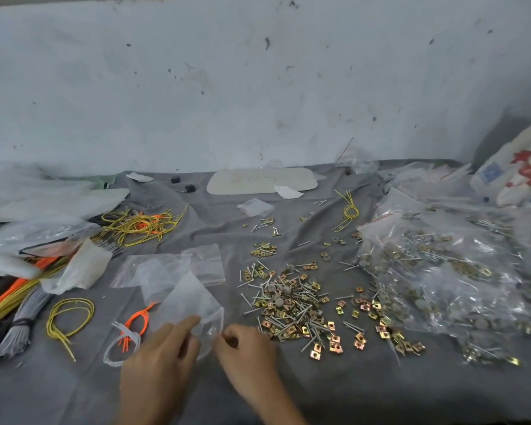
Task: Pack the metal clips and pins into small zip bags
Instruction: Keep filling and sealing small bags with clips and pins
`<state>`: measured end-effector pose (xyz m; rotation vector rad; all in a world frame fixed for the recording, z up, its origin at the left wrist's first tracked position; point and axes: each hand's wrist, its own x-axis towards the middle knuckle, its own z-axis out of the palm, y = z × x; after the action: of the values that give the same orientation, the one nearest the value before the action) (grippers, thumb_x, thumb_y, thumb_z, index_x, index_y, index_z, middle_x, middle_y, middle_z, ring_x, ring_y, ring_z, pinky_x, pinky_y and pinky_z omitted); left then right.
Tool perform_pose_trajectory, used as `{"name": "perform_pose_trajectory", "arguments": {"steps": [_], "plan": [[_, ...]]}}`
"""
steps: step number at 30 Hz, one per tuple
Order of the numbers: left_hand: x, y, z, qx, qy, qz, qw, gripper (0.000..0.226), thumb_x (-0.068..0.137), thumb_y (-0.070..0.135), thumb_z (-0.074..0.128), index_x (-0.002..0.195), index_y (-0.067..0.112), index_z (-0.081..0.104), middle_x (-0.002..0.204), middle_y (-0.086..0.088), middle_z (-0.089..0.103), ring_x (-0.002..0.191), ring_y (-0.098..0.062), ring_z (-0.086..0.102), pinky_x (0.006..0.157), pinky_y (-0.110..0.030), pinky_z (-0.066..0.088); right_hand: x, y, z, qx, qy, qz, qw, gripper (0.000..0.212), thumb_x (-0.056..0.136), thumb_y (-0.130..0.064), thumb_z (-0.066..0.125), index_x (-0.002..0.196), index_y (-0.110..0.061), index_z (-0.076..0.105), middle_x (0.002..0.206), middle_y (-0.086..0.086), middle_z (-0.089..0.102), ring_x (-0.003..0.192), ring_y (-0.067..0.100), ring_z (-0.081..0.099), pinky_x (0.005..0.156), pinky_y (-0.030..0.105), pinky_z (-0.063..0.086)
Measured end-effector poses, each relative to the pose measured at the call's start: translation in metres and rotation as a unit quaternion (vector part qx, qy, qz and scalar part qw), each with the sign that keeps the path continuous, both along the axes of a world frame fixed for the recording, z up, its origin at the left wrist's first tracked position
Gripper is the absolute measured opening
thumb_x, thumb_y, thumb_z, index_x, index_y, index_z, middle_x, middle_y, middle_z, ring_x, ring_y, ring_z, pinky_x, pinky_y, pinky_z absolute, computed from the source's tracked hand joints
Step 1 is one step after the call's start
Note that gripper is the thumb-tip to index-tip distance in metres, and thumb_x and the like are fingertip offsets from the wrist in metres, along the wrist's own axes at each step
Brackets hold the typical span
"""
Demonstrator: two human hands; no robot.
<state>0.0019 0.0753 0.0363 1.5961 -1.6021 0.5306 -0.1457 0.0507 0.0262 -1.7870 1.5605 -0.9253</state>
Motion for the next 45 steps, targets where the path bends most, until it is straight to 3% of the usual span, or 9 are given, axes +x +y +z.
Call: {"name": "perform_pose_trajectory", "arguments": {"steps": [4, 7, 9, 14, 20, 24, 29, 37, 45], "plan": [[-0.023, -0.001, 0.003, 0.116, 0.051, -0.012, 0.992, 0.046, 0.075, 0.037, 0.045, 0.092, 0.016, 0.082, 0.071, -0.008, 0.073, 0.059, -0.030, 0.071, 0.050, -0.041, 0.056, -0.001, 0.003, -0.002, -0.011, -0.015, -0.025, 1.000, 0.032, 0.085, -0.053, 0.058, 0.072, -0.027, 0.045, 0.069, -0.011, 0.057, 0.075, 0.008, 0.054, 0.068, 0.024, 0.033], [-0.030, -0.009, 0.004, 0.186, 0.070, -0.028, 0.980, 0.042, 0.075, 0.039, 0.053, 0.098, 0.017, 0.082, 0.078, -0.012, 0.076, 0.064, -0.032, 0.074, 0.053, -0.046, 0.058, -0.004, 0.006, -0.006, -0.052, -0.057, -0.052, 0.996, 0.027, 0.086, -0.050, 0.059, 0.085, -0.028, 0.043, 0.082, -0.010, 0.057, 0.077, 0.004, 0.053, 0.073, 0.024, 0.042], [-0.033, -0.014, 0.001, 0.209, 0.097, -0.022, 0.973, 0.024, 0.079, 0.018, 0.076, 0.102, 0.020, 0.081, 0.085, -0.015, 0.077, 0.072, -0.035, 0.075, 0.061, -0.048, 0.059, -0.005, 0.006, -0.007, -0.076, -0.041, -0.025, 0.996, 0.015, 0.092, -0.043, 0.055, 0.100, -0.031, 0.053, 0.097, -0.012, 0.060, 0.088, 0.001, 0.053, 0.082, 0.021, 0.043], [-0.029, -0.023, -0.008, 0.273, 0.144, -0.048, 0.950, 0.044, 0.080, 0.008, 0.081, 0.119, 0.027, 0.075, 0.099, -0.013, 0.077, 0.092, -0.038, 0.073, 0.077, -0.046, 0.056, -0.003, 0.002, -0.005, -0.036, 0.035, 0.006, 0.999, 0.031, 0.097, -0.036, 0.048, 0.122, -0.033, 0.065, 0.121, -0.006, 0.056, 0.115, 0.011, 0.051, 0.096, 0.023, 0.033], [-0.019, -0.030, -0.013, 0.265, 0.157, -0.061, 0.949, 0.039, 0.080, -0.003, 0.075, 0.109, 0.022, 0.080, 0.091, -0.014, 0.077, 0.083, -0.040, 0.073, 0.072, -0.043, 0.055, -0.029, 0.003, 0.010, -0.103, 0.038, 0.031, 0.994, 0.019, 0.095, -0.028, 0.052, 0.107, -0.028, 0.066, 0.111, -0.007, 0.055, 0.107, 0.010, 0.048, 0.089, 0.019, 0.034], [-0.023, -0.031, -0.008, 0.260, 0.141, -0.038, 0.954, 0.032, 0.090, 0.006, 0.064, 0.116, 0.019, 0.076, 0.102, -0.014, 0.076, 0.097, -0.038, 0.070, 0.079, -0.042, 0.052, -0.085, -0.003, 0.017, -0.141, 0.104, -0.052, 0.983, 0.017, 0.096, -0.018, 0.057, 0.106, -0.027, 0.068, 0.105, -0.009, 0.059, 0.100, 0.010, 0.049, 0.087, 0.024, 0.041], [-0.028, -0.023, -0.003, 0.267, 0.087, 0.010, 0.960, 0.038, 0.090, 0.018, 0.060, 0.125, 0.031, 0.069, 0.095, -0.016, 0.075, 0.091, -0.041, 0.069, 0.073, -0.044, 0.053, -0.130, 0.002, 0.008, -0.110, 0.135, -0.113, 0.978, 0.017, 0.095, -0.015, 0.060, 0.102, -0.027, 0.069, 0.104, -0.011, 0.061, 0.098, 0.013, 0.054, 0.081, 0.030, 0.044], [-0.030, -0.027, -0.009, 0.275, 0.101, -0.026, 0.956, 0.042, 0.092, 0.022, 0.058, 0.132, 0.034, 0.065, 0.098, -0.018, 0.074, 0.096, -0.042, 0.066, 0.076, -0.045, 0.051, -0.097, 0.010, 0.018, -0.094, 0.183, 0.020, 0.978, 0.012, 0.096, -0.037, 0.057, 0.087, -0.029, 0.061, 0.086, -0.016, 0.051, 0.087, 0.008, 0.047, 0.073, 0.026, 0.037], [-0.023, -0.028, -0.013, 0.266, 0.174, -0.069, 0.946, 0.050, 0.087, 0.018, 0.058, 0.132, 0.040, 0.060, 0.072, -0.008, 0.069, 0.083, -0.036, 0.066, 0.070, -0.043, 0.052, -0.073, 0.017, 0.015, -0.088, 0.246, -0.015, 0.965, 0.016, 0.105, -0.035, 0.040, 0.102, -0.024, 0.051, 0.105, -0.007, 0.055, 0.097, 0.012, 0.046, 0.083, 0.028, 0.040]]}}
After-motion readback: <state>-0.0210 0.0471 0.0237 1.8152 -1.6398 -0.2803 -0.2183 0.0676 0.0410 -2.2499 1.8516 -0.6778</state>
